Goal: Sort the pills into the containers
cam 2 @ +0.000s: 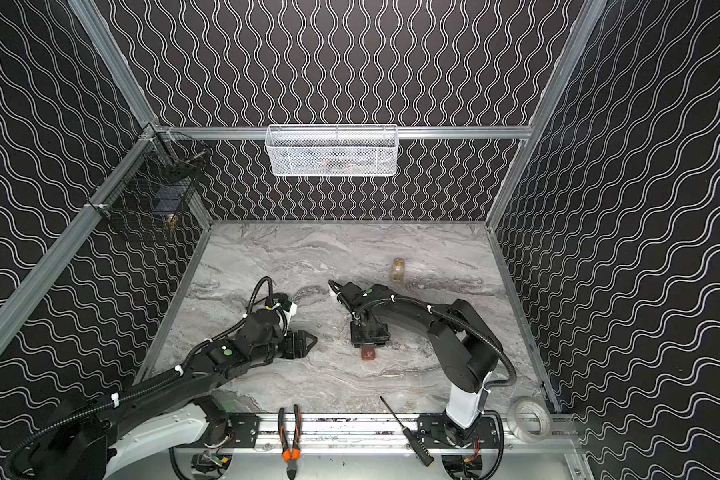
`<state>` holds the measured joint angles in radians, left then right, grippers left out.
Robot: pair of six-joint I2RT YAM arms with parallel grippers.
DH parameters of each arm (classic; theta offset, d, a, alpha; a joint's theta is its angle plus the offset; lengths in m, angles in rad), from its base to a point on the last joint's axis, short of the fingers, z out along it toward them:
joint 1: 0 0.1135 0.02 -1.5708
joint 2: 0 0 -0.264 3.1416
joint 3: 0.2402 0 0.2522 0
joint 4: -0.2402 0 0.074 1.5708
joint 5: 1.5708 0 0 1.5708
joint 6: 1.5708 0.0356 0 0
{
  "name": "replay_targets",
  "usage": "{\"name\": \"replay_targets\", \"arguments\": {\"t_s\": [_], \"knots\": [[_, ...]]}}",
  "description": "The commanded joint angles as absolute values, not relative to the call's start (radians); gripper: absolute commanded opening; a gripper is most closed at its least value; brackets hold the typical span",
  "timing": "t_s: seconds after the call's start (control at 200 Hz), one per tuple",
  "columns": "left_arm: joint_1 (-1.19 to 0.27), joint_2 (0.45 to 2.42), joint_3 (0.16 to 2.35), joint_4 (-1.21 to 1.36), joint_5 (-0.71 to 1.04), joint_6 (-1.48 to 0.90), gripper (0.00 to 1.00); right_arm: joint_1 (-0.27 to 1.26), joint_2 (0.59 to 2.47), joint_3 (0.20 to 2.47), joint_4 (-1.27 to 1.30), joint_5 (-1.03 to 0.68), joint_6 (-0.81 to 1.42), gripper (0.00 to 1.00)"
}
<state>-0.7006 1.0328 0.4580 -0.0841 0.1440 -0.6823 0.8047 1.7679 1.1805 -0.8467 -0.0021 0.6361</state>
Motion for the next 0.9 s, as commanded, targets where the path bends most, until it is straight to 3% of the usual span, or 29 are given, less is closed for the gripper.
{"name": "replay_targets", "arguments": {"t_s": [0.0, 0.36, 0.891], "knots": [[-0.69, 1.061, 0.462, 0.031, 0.214, -0.715, 0.71, 0.807, 1.725, 1.178, -0.878, 0.0, 0.622, 0.4], [-0.675, 1.312, 0.528, 0.505, 0.471, -0.882, 0.69, 0.807, 1.568, 1.161, -0.913, -0.035, 0.569, 0.4], [-0.695, 1.513, 0.598, 0.699, 0.558, -0.98, 0.63, 0.819, 1.469, 1.152, -0.898, -0.081, 0.522, 0.4]]}}
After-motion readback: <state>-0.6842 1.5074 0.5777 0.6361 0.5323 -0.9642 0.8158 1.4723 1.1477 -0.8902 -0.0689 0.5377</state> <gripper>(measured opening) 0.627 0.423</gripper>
